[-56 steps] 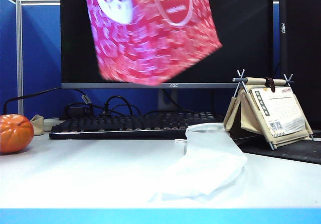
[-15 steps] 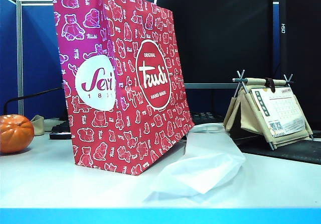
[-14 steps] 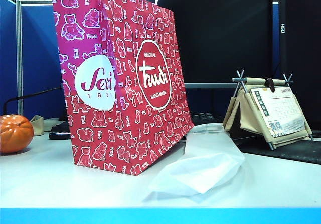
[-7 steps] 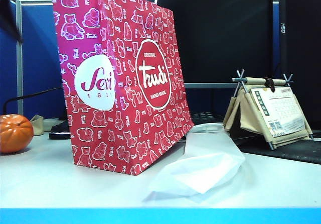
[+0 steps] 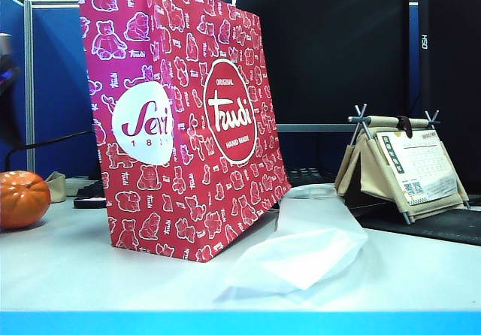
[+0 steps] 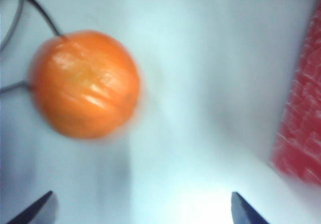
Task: Open the paper bag and put two oranges into the paper bag.
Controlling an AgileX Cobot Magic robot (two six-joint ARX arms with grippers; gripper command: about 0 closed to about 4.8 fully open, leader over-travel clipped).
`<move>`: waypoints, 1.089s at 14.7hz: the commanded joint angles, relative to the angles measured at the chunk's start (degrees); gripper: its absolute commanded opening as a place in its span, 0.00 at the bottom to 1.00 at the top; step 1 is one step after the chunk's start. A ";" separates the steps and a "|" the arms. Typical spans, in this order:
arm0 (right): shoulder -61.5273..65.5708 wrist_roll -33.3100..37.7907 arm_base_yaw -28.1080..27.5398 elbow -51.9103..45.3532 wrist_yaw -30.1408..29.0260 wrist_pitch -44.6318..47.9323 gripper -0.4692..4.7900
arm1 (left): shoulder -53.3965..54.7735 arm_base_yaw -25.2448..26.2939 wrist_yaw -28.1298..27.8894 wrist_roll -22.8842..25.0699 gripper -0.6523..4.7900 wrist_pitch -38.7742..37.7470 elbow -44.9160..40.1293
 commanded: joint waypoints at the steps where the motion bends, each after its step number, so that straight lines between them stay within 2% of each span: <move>1: -0.11 -0.39 0.02 0.17 0.15 0.98 0.28 | 0.85 0.52 0.22 -0.02 0.97 8.13 -0.68; 4: 0.00 -0.37 0.02 0.20 0.15 0.96 0.28 | 8.79 0.44 2.38 0.07 1.00 11.58 -0.68; 7: 0.00 -0.35 0.02 0.20 0.17 0.98 0.28 | 12.15 0.44 2.19 0.04 1.00 14.03 -0.68; 10: 0.04 -0.35 0.02 0.20 0.22 1.01 0.28 | 14.64 0.44 2.05 -1.09 1.00 19.67 -0.66; 16: 0.07 -0.35 0.00 0.20 1.66 1.01 0.28 | 20.35 0.44 2.32 -1.07 0.99 21.99 -0.66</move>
